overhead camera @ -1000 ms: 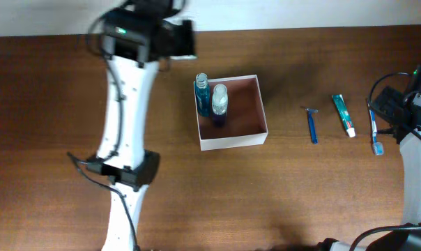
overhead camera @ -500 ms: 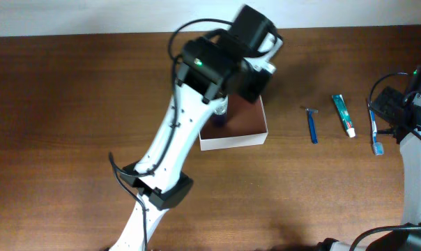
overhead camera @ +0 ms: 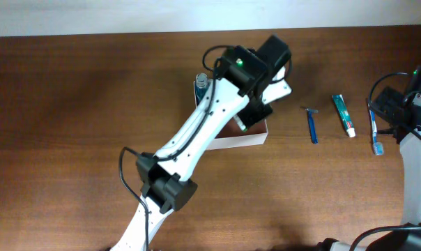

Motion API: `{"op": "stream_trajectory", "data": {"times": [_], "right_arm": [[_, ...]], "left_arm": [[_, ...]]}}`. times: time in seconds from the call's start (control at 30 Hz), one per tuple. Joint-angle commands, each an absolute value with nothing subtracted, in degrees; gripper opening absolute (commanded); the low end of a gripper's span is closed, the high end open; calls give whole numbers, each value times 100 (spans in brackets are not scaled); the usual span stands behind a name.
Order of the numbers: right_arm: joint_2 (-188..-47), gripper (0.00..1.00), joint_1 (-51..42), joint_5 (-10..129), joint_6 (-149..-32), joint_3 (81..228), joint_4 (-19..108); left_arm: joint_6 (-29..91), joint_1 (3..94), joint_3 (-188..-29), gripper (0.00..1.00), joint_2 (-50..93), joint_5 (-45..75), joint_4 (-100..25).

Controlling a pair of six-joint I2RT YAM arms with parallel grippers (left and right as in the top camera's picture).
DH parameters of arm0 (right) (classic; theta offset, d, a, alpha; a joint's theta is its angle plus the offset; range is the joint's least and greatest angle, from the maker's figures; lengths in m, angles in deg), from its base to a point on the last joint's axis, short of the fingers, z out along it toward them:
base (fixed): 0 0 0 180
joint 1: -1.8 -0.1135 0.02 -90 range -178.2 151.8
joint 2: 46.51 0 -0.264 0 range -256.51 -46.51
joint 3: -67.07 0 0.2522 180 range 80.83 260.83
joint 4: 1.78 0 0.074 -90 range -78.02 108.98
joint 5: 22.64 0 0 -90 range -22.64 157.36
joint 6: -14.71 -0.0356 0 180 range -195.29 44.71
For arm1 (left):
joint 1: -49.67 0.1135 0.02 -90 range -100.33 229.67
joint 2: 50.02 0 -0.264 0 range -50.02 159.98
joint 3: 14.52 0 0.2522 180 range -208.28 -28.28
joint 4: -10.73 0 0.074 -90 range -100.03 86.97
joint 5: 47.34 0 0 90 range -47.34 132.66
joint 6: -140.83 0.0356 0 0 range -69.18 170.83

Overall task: Pack container
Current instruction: 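Lift the Dettol soap bar and carry it over the box, then lower the soap bar into the box's front and release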

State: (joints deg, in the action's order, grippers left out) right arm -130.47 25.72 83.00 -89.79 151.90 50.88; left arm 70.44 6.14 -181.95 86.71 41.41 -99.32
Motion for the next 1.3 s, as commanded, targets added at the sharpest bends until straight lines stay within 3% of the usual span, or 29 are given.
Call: {"op": "stream_trajectory", "data": {"times": [0.0, 0.23, 1.27], "right_arm": [[-13058, 98, 2587, 8413, -8944, 15240, 5072], [-13058, 98, 2587, 8413, -8944, 15240, 5070], [-13058, 99, 2587, 8413, -8944, 15240, 5072]], "left_arm": [[7477, 632, -17790, 36, 8507, 4506, -9711], [7501, 715, -17194, 37, 8507, 4980, -9350], [7881, 1001, -16256, 41, 8507, 5006, -9241]]}}
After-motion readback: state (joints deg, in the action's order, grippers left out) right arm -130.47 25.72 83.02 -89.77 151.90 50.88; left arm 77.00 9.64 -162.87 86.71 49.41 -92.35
